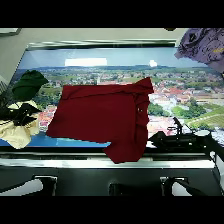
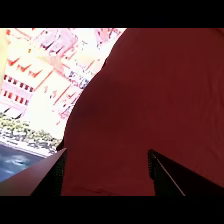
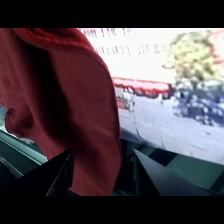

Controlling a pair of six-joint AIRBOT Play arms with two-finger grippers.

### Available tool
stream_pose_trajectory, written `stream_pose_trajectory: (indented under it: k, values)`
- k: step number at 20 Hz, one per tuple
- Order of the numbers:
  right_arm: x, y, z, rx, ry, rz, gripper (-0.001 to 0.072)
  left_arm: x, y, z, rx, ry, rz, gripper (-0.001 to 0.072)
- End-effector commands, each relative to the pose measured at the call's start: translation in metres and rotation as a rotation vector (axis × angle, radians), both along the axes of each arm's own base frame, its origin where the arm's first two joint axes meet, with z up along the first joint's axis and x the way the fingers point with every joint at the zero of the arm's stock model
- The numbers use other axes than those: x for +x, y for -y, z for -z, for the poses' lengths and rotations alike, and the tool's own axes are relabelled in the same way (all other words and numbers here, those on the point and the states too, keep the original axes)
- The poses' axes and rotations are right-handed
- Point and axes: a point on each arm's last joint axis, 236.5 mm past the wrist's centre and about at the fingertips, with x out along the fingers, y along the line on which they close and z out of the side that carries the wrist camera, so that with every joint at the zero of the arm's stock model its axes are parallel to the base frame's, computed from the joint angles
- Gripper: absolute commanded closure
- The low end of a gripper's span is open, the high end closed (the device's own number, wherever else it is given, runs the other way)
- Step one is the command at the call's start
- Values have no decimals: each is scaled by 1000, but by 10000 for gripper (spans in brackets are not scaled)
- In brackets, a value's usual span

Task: Fold the clothes and pants, and hang the long-sleeved shirts on hangers.

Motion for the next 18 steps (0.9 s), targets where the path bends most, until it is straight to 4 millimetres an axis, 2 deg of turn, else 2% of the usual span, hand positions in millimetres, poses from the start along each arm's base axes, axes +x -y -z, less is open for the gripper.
stream_pose_trajectory:
  k: [1,4,7,12,14,16,18]
  values:
    - [1,-15,13,41,-18,-9,284,0,3,0,-3,0,7,129]
    - [-2,-25,26,16,-36,-43,284,1,6,0,-3,0,14,129]
    - [4,-25,30,-12,-16,-36,302,1,6,0,-3,0,14,129]
    - [11,-19,36,-48,1,-14,550,2,5,0,2,5,9,129]
    - [11,-18,37,-53,8,-15,686,2,5,0,1,5,10,129]
    - [13,-18,32,-49,18,-20,687,2,5,0,1,4,10,129]
    - [20,-9,18,-66,34,-7,688,2,5,1,1,4,10,129]
